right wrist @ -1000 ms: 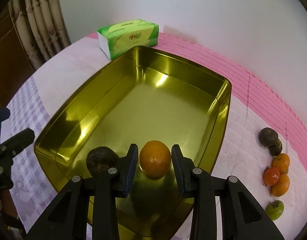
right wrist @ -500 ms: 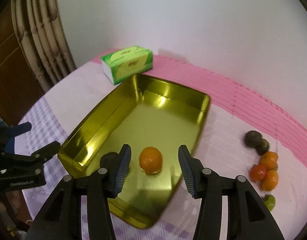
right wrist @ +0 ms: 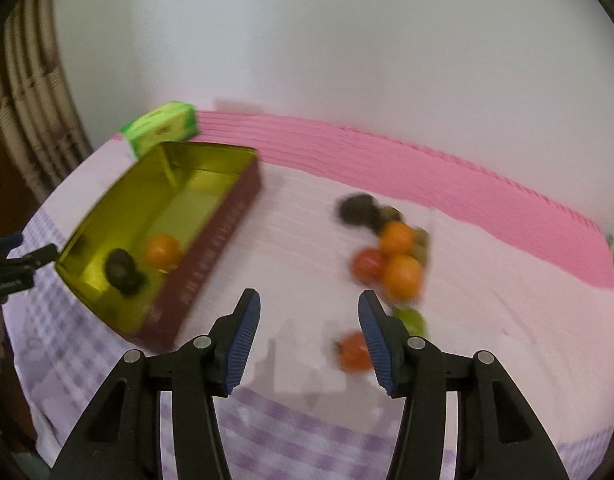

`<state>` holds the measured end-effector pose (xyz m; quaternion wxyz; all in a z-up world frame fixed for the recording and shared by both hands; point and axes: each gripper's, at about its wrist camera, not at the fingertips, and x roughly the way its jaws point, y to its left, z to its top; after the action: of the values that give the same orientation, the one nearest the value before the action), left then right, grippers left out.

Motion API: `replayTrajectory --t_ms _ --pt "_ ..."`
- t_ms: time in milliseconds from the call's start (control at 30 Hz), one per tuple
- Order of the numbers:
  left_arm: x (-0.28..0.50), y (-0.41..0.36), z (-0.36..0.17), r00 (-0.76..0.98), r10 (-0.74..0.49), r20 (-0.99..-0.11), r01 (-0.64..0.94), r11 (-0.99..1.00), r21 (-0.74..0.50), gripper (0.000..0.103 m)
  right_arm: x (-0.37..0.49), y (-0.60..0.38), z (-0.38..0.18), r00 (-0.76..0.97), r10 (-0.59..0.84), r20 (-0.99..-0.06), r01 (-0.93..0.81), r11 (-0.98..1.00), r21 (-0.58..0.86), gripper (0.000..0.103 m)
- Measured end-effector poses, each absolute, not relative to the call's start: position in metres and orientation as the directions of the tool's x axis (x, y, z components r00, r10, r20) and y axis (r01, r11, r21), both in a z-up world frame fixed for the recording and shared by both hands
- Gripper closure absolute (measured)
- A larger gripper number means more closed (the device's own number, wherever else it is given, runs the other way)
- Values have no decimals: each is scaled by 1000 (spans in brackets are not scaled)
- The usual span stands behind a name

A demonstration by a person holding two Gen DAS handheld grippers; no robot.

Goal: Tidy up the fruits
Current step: 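Move the right tool back and grasp the green tomato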

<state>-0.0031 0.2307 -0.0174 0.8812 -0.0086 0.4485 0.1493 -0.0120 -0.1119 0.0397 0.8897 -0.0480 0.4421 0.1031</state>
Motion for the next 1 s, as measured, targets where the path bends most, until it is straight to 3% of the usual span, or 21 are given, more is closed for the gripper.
replayTrajectory --t_ms 633,1000 --pt "-10 200 13 589 238 -773 -232 965 121 1 -25 -173 1 560 107 -821 -116 992 50 51" --pt "-2 150 18 600 159 -784 -118 987 110 1 -16 -181 -7 568 107 -816 -103 993 59 51"
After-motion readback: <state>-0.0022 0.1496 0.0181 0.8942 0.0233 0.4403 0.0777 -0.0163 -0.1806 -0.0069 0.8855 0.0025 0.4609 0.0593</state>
